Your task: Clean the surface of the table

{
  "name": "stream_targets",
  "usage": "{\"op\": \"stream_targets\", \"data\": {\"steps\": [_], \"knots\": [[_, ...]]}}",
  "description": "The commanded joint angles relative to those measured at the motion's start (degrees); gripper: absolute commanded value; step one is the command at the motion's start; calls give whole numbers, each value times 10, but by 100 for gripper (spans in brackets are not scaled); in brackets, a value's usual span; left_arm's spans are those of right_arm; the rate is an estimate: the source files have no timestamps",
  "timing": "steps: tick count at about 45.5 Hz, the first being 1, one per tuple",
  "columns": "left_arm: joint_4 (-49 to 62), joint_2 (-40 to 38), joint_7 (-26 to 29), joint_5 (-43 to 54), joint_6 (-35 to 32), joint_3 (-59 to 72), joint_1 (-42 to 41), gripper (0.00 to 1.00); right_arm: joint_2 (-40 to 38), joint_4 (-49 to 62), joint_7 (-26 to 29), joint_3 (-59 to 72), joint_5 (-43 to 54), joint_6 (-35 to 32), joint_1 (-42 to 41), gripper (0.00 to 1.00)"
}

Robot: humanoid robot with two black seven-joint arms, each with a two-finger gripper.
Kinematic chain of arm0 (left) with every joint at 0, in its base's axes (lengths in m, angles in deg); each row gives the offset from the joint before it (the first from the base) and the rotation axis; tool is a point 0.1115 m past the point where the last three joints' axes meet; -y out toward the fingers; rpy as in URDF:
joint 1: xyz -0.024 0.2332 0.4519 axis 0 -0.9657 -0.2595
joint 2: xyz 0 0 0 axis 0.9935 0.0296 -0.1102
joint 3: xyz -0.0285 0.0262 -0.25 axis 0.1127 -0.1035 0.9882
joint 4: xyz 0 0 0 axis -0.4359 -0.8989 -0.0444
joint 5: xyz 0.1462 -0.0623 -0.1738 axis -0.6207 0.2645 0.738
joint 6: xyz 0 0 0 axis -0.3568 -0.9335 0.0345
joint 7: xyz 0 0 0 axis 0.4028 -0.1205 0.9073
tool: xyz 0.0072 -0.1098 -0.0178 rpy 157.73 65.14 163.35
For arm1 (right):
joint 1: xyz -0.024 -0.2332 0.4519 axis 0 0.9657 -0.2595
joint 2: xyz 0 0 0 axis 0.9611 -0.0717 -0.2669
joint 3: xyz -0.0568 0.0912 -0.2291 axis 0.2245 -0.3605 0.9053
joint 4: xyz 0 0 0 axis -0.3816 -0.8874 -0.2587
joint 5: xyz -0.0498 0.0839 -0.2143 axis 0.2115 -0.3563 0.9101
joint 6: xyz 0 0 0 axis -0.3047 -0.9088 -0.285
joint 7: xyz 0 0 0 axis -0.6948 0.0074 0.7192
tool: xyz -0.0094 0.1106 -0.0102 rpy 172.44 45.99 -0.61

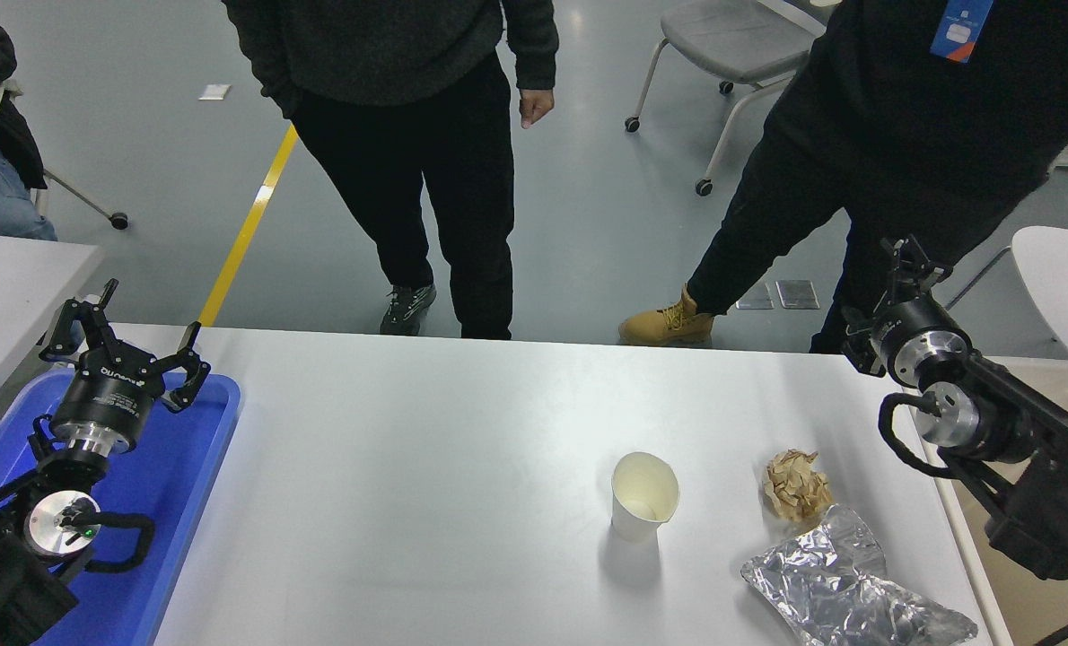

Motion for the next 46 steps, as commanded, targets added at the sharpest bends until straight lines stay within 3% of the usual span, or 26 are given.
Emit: {"op": "stream_targets", "data": {"steps": [1, 19, 29, 46], "knots": [[1, 0, 0, 0, 0, 0, 0, 100, -11, -7, 0, 18, 2, -2, -10, 100], [0, 0, -1, 0, 0, 0, 0, 100, -97, -82, 0, 123, 106, -73, -53, 100], [0, 0, -1, 0, 0, 0, 0, 100, -131, -160, 0, 214, 280, -74, -65, 100], [1, 0, 0, 0, 0, 0, 0, 100, -181, -232, 0, 393, 478, -76, -121, 100]]}}
